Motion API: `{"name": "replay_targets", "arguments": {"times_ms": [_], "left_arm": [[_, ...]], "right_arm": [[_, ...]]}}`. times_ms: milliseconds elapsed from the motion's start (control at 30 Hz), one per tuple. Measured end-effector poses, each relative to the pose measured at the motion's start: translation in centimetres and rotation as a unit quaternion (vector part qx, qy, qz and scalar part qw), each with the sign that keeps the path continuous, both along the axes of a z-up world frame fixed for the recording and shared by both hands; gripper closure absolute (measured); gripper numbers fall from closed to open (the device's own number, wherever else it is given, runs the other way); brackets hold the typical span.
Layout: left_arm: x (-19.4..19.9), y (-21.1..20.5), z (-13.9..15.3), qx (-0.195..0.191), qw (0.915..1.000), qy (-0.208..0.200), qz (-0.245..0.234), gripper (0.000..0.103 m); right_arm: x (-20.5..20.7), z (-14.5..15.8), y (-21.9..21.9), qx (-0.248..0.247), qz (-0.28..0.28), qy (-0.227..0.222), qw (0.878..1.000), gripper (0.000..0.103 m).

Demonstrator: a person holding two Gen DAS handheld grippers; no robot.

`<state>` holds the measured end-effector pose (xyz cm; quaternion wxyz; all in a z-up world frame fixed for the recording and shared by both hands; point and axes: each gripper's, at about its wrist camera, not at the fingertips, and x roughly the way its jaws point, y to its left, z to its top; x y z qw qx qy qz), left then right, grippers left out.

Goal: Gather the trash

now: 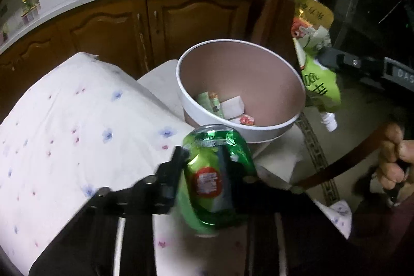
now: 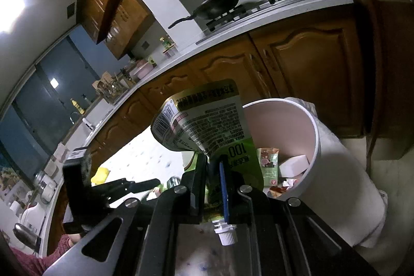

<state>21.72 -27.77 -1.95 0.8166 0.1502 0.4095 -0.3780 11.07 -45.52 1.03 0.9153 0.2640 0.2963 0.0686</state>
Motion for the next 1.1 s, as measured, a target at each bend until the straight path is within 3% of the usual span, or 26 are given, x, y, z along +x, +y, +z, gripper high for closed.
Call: {"name": "replay_targets", "arguments": {"times_ms": [67,133,200,467,567,733,800,1100], "left_arm": [[-0.1,0.3,0.0,0.004,1.0000,-0.001,0.000,0.081],[0.1,0.5,-0.1,0.003,0.9999,0.017,0.002,0.072],[0.5,0.7,-0.3,0.008,0.9994,0.031,0.016,0.032],[-0.6,0.0,-0.3,0.001,0.9984,0.049,0.026,0.024],[-0.8,-1.2,-1.0,0.024,0.9984,0.042,0.027,0.025],[-1.5,-1.0,-1.1,0.015,0.9993,0.029,0.019,0.034],[-1.8,-0.4,-0.4,0.005,0.9996,0.018,0.020,0.065],[-2.0,1.1,0.3,-0.021,0.9986,0.046,0.015,0.072]], "right_arm": [[0.0,-0.1,0.0,0.000,0.003,-0.001,1.000,0.094],[0.0,0.0,0.1,-0.001,0.007,-0.002,1.000,0.094],[0.1,-0.1,0.1,-0.002,0.008,-0.001,1.000,0.094],[-0.6,0.1,-0.5,-0.002,-0.001,-0.006,1.000,0.094],[-0.8,-0.1,-0.8,0.000,-0.005,-0.005,1.000,0.093],[-1.0,0.0,-0.9,0.002,-0.005,-0.005,1.000,0.093],[-1.1,0.0,-1.0,0.002,-0.005,-0.007,1.000,0.093],[-1.0,-0.1,-0.4,0.007,0.000,-0.009,1.000,0.093]]}}
